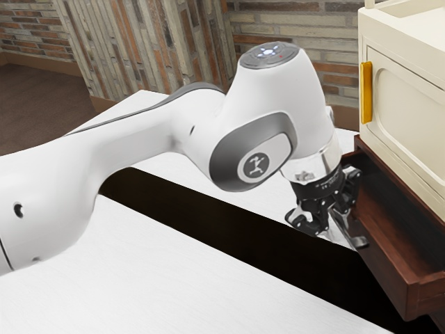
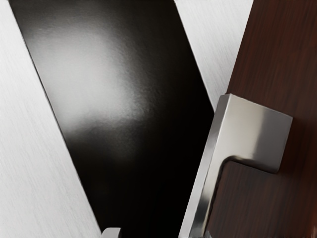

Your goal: Pull the drawer handle with one arm to open the drawer

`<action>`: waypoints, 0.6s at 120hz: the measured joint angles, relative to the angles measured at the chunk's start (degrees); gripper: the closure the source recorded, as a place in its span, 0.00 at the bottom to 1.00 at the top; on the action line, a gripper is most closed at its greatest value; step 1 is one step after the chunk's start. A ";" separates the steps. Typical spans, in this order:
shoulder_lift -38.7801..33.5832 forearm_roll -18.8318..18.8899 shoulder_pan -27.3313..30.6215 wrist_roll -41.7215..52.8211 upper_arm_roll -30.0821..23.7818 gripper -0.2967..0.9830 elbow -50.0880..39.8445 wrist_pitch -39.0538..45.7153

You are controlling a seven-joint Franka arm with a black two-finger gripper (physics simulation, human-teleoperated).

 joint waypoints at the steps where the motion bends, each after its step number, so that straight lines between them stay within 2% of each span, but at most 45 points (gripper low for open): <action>1: -0.09 0.02 0.00 0.01 0.02 0.67 -0.10 0.01; 72: -9.11 0.79 0.48 0.32 0.79 0.68 -11.24 0.00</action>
